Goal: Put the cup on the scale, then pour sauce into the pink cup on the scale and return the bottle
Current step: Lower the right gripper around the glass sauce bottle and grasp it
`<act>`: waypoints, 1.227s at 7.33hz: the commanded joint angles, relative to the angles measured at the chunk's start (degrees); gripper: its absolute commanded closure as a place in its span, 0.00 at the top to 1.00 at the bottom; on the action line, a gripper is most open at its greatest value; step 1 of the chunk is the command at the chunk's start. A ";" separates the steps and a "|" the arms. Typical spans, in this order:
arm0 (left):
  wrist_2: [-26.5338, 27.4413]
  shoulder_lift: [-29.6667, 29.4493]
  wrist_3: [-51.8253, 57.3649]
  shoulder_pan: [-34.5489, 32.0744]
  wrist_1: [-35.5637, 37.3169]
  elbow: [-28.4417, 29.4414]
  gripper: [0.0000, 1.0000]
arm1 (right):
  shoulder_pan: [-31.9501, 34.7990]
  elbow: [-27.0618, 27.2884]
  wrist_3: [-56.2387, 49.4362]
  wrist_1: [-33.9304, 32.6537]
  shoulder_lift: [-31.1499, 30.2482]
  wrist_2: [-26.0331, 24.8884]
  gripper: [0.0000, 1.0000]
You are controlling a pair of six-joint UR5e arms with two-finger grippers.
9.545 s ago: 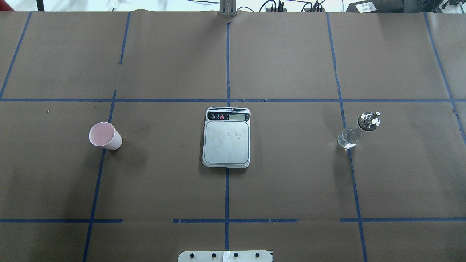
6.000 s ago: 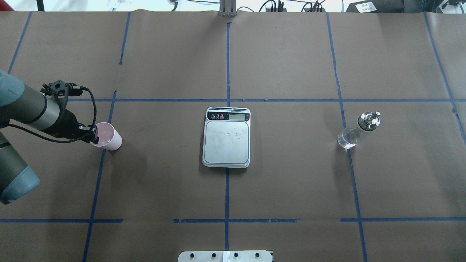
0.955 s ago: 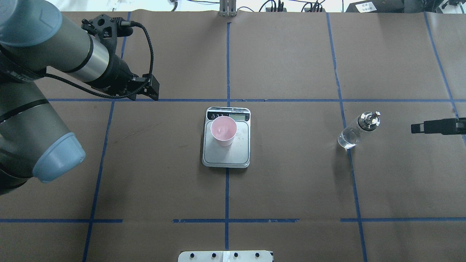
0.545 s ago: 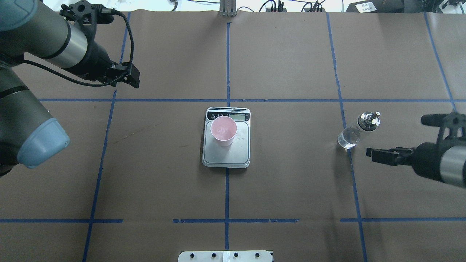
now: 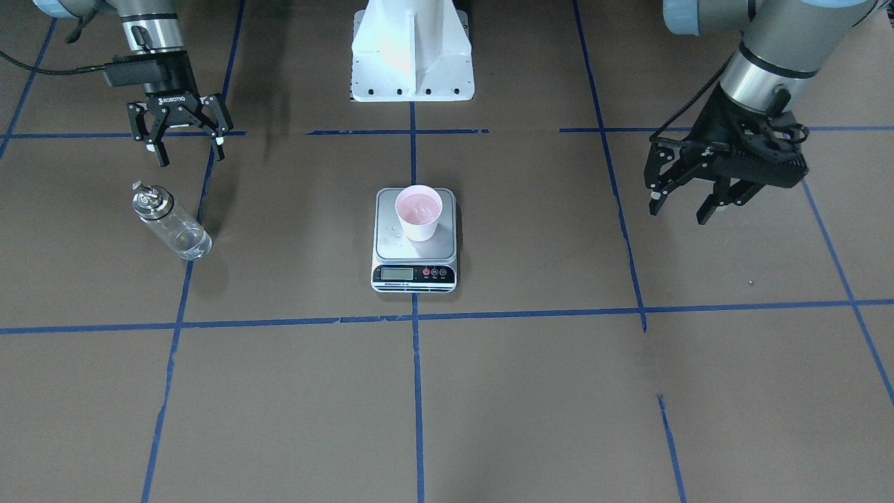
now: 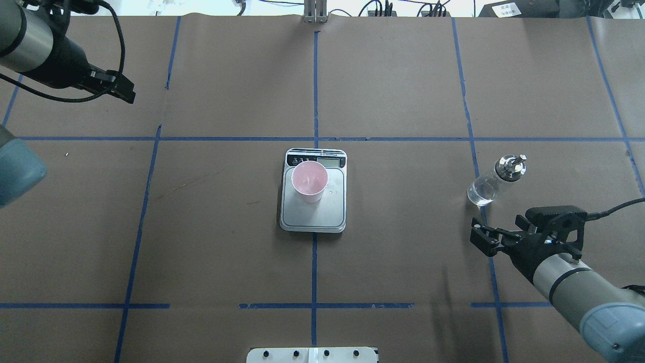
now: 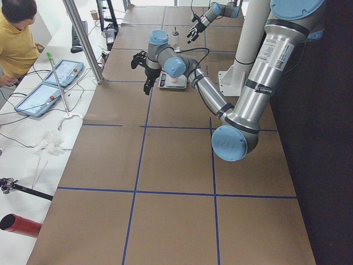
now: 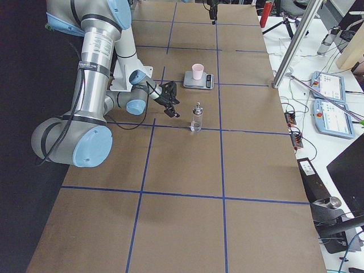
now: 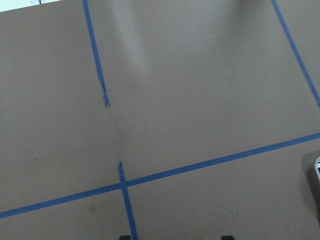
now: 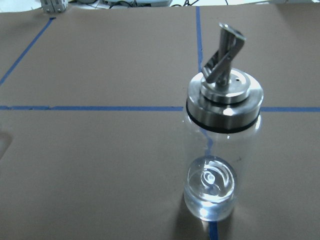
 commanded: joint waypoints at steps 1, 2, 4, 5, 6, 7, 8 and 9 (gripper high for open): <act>0.03 2.59 7.01 -3.71 -0.03 0.20 0.69 | -1.68 -4.63 1.82 -0.37 2.24 -10.83 1.00; 0.03 2.50 7.03 -4.25 -0.03 0.20 0.69 | -2.65 -7.34 1.91 0.24 2.16 -15.15 1.00; -0.14 2.50 7.03 -4.26 0.05 0.02 0.70 | -4.67 -10.51 4.90 0.42 2.24 -22.72 1.00; -0.06 2.50 7.03 -4.26 0.06 0.02 0.70 | -5.29 -10.88 4.99 0.42 2.24 -24.84 0.99; -0.06 2.50 7.03 -4.26 0.06 0.02 0.70 | -5.29 -12.37 4.99 0.51 2.51 -26.42 0.99; -0.06 2.50 7.03 -4.26 0.06 -0.06 0.70 | -5.29 -12.56 4.99 0.51 3.38 -26.61 0.99; -0.06 2.59 7.03 -4.26 0.06 -0.06 0.70 | -5.29 -13.34 4.99 0.60 4.17 -26.79 0.99; -0.06 2.59 7.03 -4.26 0.06 -0.06 0.70 | -5.38 -13.70 4.38 2.51 4.35 -26.88 0.98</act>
